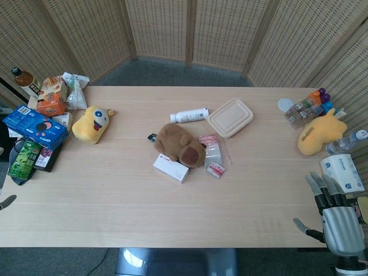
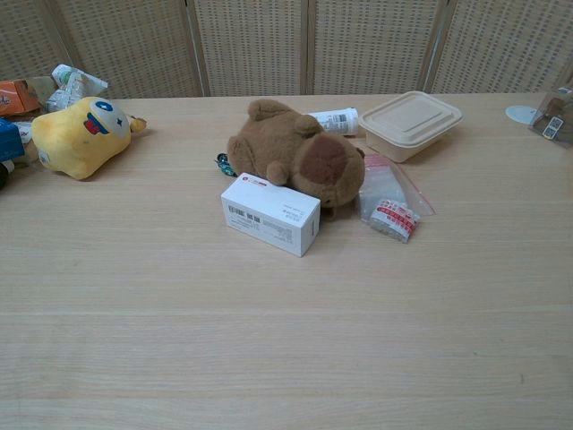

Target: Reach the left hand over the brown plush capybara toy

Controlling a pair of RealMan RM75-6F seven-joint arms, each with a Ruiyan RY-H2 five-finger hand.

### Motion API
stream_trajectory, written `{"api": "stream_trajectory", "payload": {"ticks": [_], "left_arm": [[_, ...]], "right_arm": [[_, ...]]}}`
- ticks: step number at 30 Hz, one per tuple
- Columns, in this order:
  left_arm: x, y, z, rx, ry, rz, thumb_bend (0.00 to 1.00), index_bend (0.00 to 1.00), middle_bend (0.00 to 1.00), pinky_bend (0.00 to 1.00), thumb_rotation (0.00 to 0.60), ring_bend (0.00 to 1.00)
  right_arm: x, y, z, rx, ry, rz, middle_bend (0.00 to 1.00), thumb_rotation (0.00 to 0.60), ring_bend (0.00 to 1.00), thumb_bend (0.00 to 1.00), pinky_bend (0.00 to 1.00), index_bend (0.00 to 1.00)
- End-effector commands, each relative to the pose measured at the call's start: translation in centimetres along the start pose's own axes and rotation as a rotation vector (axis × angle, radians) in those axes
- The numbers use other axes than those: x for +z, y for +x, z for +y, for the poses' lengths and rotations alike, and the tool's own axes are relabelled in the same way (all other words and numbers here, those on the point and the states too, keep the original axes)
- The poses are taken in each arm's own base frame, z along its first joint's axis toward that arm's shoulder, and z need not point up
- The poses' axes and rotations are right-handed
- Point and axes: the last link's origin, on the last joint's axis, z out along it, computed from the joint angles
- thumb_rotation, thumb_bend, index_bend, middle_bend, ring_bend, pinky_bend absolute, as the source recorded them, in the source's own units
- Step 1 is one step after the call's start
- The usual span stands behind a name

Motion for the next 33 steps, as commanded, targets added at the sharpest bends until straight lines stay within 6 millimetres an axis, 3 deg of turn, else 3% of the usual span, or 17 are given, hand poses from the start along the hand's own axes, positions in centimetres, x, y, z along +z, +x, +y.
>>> {"api": "stream_trajectory", "payload": {"ticks": [1, 8, 13, 17, 23, 27, 33], "left_arm": [[0.0, -0.1, 0.0, 0.006, 0.000, -0.004, 0.03, 0.00, 0.00, 0.00, 0.600, 0.00], [0.5, -0.9, -0.2, 0.054, -0.032, -0.030, 0.03, 0.00, 0.00, 0.00, 0.600, 0.00], [4.0, -1.6, 1.0, 0.174, -0.156, -0.048, 0.03, 0.00, 0.00, 0.00, 0.600, 0.00], [8.3, -2.0, 3.8, 0.259, -0.307, -0.058, 0.03, 0.00, 0.00, 0.00, 0.600, 0.00], [14.8, -3.5, 10.0, 0.410, -0.490, -0.082, 0.02, 0.00, 0.00, 0.00, 0.600, 0.00], [18.6, -5.6, 14.7, 0.459, -0.566, -0.129, 0.01, 0.00, 0.00, 0.00, 0.600, 0.00], [23.0, -9.0, 20.3, 0.515, -0.636, -0.154, 0.00, 0.00, 0.00, 0.00, 0.600, 0.00]], "right_arm": [[0.0, 0.0, 0.0, -0.001, 0.000, 0.000, 0.00, 0.600, 0.00, 0.00, 0.00, 0.00], [0.1, 0.2, 0.1, 0.006, -0.004, 0.005, 0.00, 0.600, 0.00, 0.00, 0.00, 0.00], [0.4, 0.0, 0.4, -0.005, -0.018, 0.004, 0.00, 0.600, 0.00, 0.00, 0.00, 0.00], [0.7, 0.0, 0.7, -0.010, -0.033, 0.010, 0.00, 0.600, 0.00, 0.00, 0.00, 0.00], [0.9, 0.1, 1.0, -0.006, -0.048, 0.015, 0.00, 0.600, 0.00, 0.00, 0.00, 0.00], [1.1, 0.0, 1.2, -0.015, -0.057, 0.008, 0.00, 0.600, 0.00, 0.00, 0.00, 0.00], [1.2, -0.1, 1.5, -0.020, -0.074, 0.000, 0.00, 0.600, 0.00, 0.00, 0.00, 0.00]]}}
